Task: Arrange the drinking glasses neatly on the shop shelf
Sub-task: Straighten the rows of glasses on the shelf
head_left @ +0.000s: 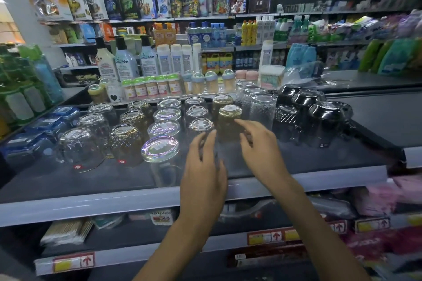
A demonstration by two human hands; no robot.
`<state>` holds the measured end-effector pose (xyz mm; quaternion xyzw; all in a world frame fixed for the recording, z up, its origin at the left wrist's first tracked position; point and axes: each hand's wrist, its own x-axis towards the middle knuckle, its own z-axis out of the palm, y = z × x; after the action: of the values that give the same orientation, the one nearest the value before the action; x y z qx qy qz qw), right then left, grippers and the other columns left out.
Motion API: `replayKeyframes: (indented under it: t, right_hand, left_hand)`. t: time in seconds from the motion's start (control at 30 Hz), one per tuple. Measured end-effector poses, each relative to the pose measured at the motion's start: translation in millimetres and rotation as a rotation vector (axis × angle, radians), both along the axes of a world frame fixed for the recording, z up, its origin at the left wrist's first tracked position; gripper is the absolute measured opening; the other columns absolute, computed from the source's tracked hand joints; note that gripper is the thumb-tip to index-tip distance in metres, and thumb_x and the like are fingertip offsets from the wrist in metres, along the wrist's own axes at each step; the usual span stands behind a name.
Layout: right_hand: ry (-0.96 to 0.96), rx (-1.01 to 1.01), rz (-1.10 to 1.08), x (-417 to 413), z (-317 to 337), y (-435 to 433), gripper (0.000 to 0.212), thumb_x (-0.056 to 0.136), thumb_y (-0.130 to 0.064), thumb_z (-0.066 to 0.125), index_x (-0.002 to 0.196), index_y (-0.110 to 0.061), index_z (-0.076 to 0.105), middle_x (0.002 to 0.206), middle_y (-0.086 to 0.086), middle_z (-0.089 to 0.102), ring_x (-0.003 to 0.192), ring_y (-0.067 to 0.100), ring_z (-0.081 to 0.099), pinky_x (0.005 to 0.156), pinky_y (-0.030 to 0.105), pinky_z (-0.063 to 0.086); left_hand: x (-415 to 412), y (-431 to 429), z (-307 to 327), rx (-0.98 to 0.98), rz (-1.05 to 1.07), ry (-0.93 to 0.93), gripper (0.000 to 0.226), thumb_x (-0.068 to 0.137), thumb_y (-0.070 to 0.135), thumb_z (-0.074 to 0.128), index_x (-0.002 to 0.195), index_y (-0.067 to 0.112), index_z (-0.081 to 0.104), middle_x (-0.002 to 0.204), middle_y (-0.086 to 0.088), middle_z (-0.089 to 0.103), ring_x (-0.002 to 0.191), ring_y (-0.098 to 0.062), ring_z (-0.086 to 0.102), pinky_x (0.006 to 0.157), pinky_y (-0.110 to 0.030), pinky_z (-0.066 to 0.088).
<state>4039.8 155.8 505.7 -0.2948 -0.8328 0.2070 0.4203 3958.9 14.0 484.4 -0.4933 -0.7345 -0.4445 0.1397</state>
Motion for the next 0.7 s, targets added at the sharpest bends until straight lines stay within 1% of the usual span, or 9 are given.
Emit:
replayKeyframes:
  t: [0.1,0.17,0.23,0.3,0.43,0.5,0.6,0.67,0.7]
  right_hand:
    - [-0.142,-0.01,0.0,0.6,-6.6,13.5,0.056,0.101,-0.003,0.051,0.151,-0.028,0.051,0.156,0.004,0.048,0.14,0.022,0.048,0.117,0.038,0.04]
    - [-0.176,-0.048,0.054,-3.1,-15.8,19.0,0.062,0.1,-0.005,0.052,0.154,-0.033,0.043,0.161,0.004,0.042,0.145,0.022,0.043,0.119,0.042,0.039]
    - [-0.188,-0.047,0.11,-7.0,-24.4,23.7,0.064,0.098,-0.008,0.053,0.156,-0.032,0.037,0.162,-0.001,0.041,0.148,0.017,0.041,0.118,0.04,0.039]
    - [-0.214,-0.043,0.121,-10.3,-27.0,27.6,0.068,0.098,-0.011,0.052,0.158,-0.033,0.031,0.163,-0.004,0.039,0.149,0.016,0.04,0.117,0.042,0.041]
    - [-0.253,-0.074,0.118,-8.0,-24.0,24.2,0.074,0.097,-0.012,0.05,0.157,-0.043,0.019,0.165,-0.007,0.036,0.143,0.024,0.047,0.111,0.048,0.046]
    - [-0.207,-0.078,0.134,-2.7,-21.6,19.9,0.067,0.097,-0.01,0.049,0.155,-0.039,0.032,0.158,-0.008,0.046,0.139,0.02,0.052,0.109,0.045,0.048]
    - [-0.007,-0.052,0.025,14.6,-16.9,17.1,0.051,0.094,-0.002,0.055,0.141,-0.023,0.058,0.135,-0.002,0.065,0.118,0.015,0.063,0.102,0.039,0.052]
    - [0.103,-0.053,-0.106,26.9,-16.4,24.2,0.046,0.093,-0.001,0.059,0.135,-0.02,0.062,0.125,-0.002,0.067,0.107,0.011,0.064,0.097,0.039,0.055]
    - [0.126,-0.072,-0.165,31.5,-16.9,28.9,0.045,0.093,-0.004,0.06,0.135,-0.02,0.062,0.125,-0.002,0.066,0.106,0.012,0.065,0.095,0.041,0.056]
  left_hand:
    - [5.2,20.2,5.9,-0.055,-0.06,0.171,0.061,0.096,0.014,0.062,0.154,0.017,0.041,0.154,-0.008,0.042,0.134,-0.028,0.05,0.1,-0.042,0.054]
    - [2.4,40.2,11.0,-0.097,-0.037,0.292,0.062,0.091,0.01,0.066,0.15,0.01,0.047,0.15,-0.015,0.049,0.134,-0.032,0.051,0.101,-0.045,0.053]
    - [-3.5,58.0,15.7,-0.149,0.006,0.397,0.069,0.08,0.004,0.073,0.145,0.006,0.053,0.144,-0.018,0.056,0.131,-0.037,0.054,0.099,-0.047,0.053]
    - [-9.8,67.9,18.7,-0.209,0.04,0.438,0.075,0.071,0.001,0.078,0.143,0.007,0.056,0.14,-0.019,0.059,0.128,-0.039,0.057,0.099,-0.047,0.053]
    - [-13.4,71.7,20.1,-0.245,0.064,0.42,0.069,0.077,0.004,0.075,0.143,0.01,0.056,0.139,-0.019,0.059,0.129,-0.038,0.056,0.104,-0.046,0.05]
    - [-11.5,70.0,19.8,-0.214,0.021,0.396,0.063,0.08,0.006,0.072,0.141,0.009,0.058,0.138,-0.018,0.06,0.128,-0.037,0.056,0.105,-0.047,0.049]
    - [-7.2,67.4,21.2,-0.144,-0.137,0.241,0.05,0.092,0.016,0.061,0.142,0.013,0.055,0.141,-0.01,0.057,0.129,-0.03,0.053,0.105,-0.044,0.048]
    - [-2.0,71.7,23.3,-0.075,-0.195,0.115,0.051,0.096,0.02,0.06,0.146,0.016,0.051,0.143,-0.004,0.054,0.129,-0.024,0.052,0.105,-0.038,0.047]
    - [1.9,75.5,24.3,-0.051,-0.208,0.048,0.054,0.096,0.02,0.061,0.148,0.016,0.048,0.144,-0.003,0.052,0.13,-0.022,0.051,0.106,-0.034,0.045]
